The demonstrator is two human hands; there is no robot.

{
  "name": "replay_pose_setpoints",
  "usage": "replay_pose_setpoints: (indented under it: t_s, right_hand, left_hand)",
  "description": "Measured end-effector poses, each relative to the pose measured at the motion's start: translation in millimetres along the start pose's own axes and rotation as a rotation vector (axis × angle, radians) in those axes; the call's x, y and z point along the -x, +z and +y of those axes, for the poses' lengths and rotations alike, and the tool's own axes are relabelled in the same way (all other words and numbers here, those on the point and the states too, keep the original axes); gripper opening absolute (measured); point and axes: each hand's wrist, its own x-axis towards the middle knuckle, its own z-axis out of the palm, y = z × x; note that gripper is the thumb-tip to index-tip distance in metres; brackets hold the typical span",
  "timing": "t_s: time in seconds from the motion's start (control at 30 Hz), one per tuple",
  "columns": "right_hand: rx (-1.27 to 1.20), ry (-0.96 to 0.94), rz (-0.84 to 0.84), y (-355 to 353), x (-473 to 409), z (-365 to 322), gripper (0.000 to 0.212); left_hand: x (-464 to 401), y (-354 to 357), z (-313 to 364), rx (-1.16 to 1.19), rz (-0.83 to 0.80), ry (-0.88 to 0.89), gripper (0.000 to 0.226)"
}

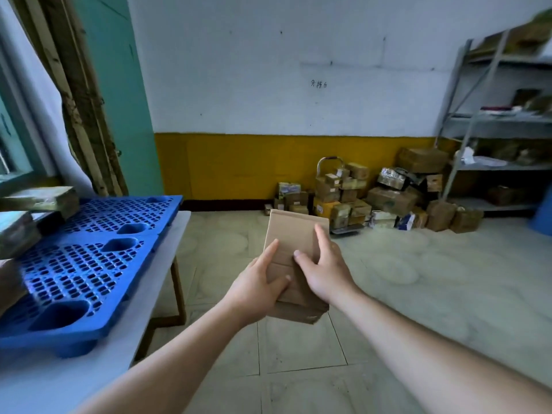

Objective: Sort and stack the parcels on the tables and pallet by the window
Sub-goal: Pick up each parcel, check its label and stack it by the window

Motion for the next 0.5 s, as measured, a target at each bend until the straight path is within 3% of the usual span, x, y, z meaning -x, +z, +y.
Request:
replay_pose_setpoints:
  t_s: [0.33,0.5]
  right_hand:
    - [0.044,-0.019,0.008,-11,-168,30,0.075]
    - [0.019,-0.047,-0.064,18,-240,25,0.075]
  left_hand:
    - [-169,24,3,-0.001,0.016,0.0,0.073]
    - [-232,8,-22,-0.004,0.039,-0.066,0.076]
